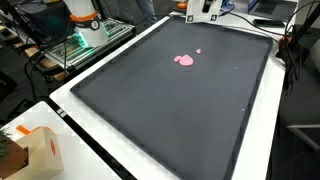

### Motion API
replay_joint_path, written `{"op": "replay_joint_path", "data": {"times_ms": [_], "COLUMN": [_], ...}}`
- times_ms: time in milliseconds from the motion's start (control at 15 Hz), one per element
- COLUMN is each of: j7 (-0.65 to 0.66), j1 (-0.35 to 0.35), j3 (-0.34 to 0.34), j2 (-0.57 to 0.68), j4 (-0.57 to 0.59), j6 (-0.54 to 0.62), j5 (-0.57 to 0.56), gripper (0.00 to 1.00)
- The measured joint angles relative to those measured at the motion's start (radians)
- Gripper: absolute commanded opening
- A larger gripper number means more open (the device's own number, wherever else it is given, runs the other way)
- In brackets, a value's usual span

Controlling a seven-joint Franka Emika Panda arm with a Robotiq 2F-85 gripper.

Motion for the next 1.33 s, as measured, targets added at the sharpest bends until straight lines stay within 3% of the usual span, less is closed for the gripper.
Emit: {"op": "replay_joint_path", "data": {"times_ms": [533, 1333], "j7": [-0.155, -0.191], "j1": [-0.049, -0.06], "j3": [0.001, 0.0], "j2": [0.036, 0.098], "j4": [-0.124, -0.243], "j6": [0.155, 0.311], "j5": [0.106, 0.074], "gripper": [0.01, 0.01]}}
